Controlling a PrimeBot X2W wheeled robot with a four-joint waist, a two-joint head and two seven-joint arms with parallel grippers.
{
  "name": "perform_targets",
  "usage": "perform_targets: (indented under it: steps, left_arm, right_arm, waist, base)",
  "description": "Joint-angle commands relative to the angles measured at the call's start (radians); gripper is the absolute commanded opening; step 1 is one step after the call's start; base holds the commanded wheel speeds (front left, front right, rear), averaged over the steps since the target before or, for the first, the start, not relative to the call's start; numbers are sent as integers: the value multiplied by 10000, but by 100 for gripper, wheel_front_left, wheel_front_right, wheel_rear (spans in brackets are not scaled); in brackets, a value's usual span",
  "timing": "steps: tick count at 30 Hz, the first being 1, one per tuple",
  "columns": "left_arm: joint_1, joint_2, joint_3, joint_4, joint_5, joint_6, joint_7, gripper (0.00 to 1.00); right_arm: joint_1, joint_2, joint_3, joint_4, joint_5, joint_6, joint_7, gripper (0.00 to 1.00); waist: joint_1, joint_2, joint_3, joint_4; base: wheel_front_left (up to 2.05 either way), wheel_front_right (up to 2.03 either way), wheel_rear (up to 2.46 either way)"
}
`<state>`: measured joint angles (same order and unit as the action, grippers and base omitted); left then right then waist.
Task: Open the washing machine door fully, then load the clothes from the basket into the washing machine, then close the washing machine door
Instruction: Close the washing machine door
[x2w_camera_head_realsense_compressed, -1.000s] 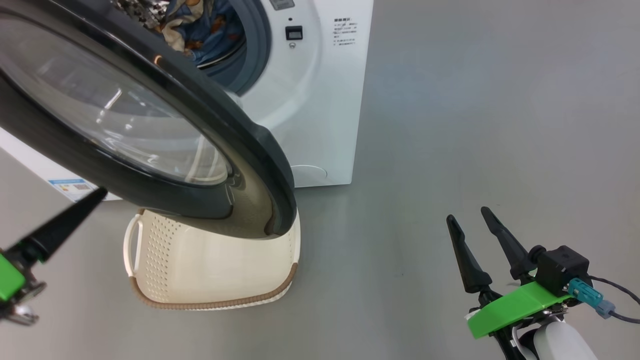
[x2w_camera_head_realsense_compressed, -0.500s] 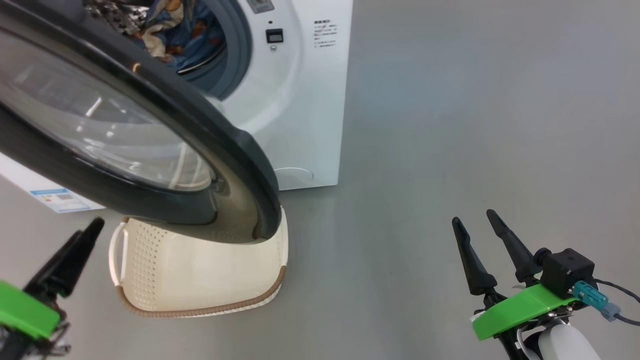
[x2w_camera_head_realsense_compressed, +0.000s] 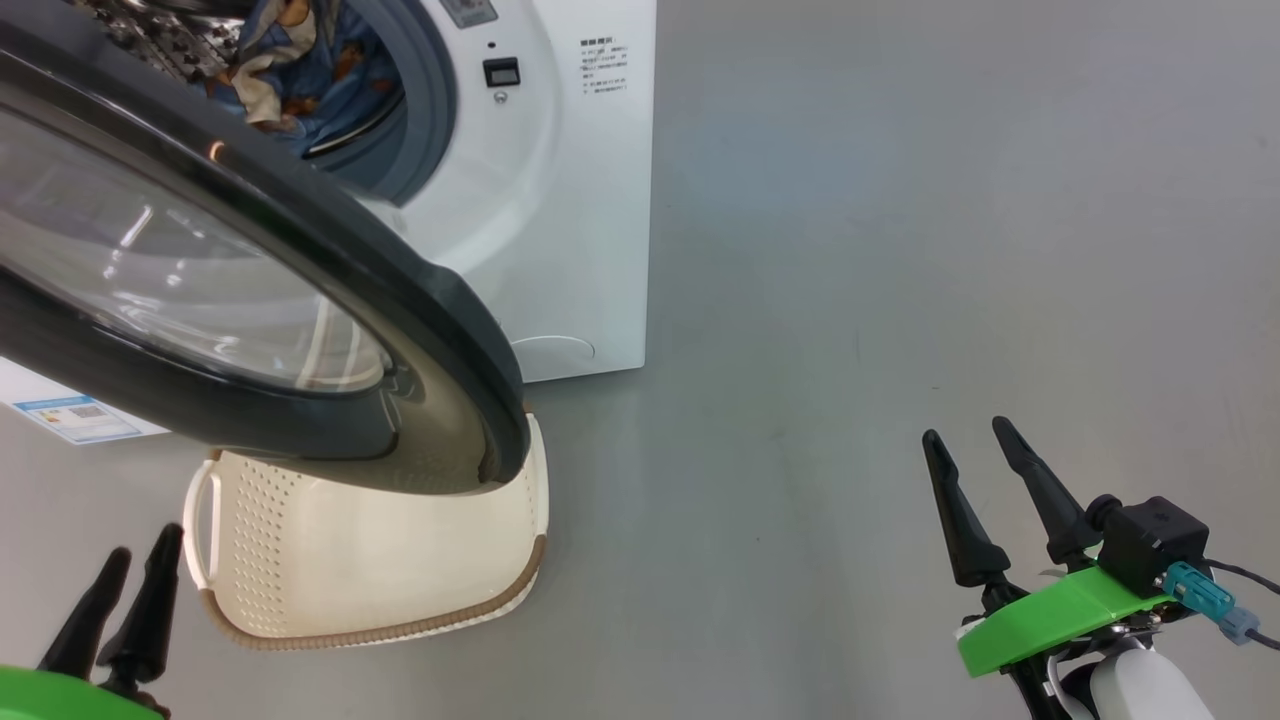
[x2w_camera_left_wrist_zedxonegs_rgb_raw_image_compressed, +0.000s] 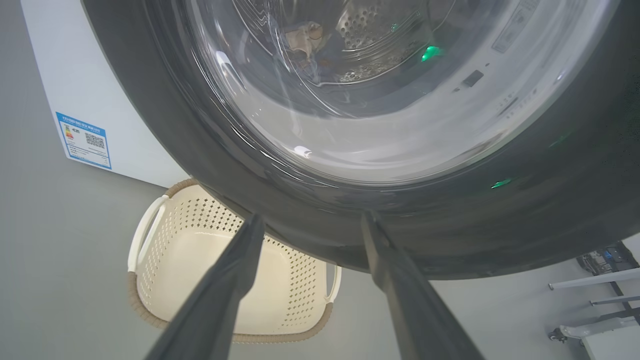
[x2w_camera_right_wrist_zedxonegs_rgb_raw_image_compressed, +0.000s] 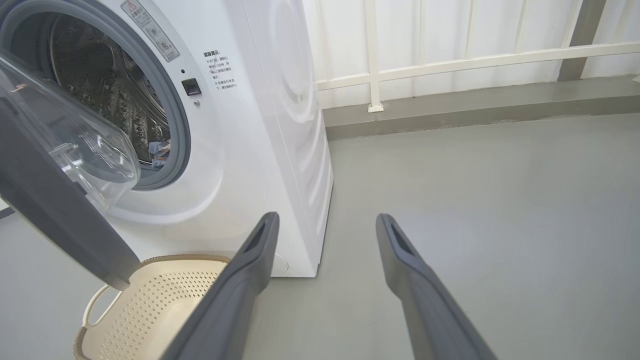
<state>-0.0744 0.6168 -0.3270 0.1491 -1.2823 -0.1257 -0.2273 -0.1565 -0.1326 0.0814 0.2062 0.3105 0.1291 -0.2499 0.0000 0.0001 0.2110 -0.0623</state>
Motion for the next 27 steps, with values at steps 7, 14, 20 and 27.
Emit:
perform_targets:
  steps: [7,14,20,27]
  left_arm:
    - [-626,-312,1446,680,2417,-50,-339,100]
    - [-473,-1422,2822,321,5167,-50,-342,100]
    - [-335,-2342,3808,-155,6866,-50,-343,100]
    - [-106,-3090,4422,-306,7894,-50,-344,100]
  right_arm:
    - [104,-22,70,-288,15,16,-119,100]
    - [61,-2,6,-309,11,16,-119,100]
    - [-6,11,-55,-335,2,16,-119,100]
    - [15,19,-53,-329,2,16,-119,100]
  waist:
    - [0,-1,61,-24]
    - [0,-1,111,-60]
    - [0,-1,149,-110]
    - [0,-1,95,-156]
  base:
    - [0,0,0]
    - [0,0,0]
    - [0,0,0]
    - [0,0,0]
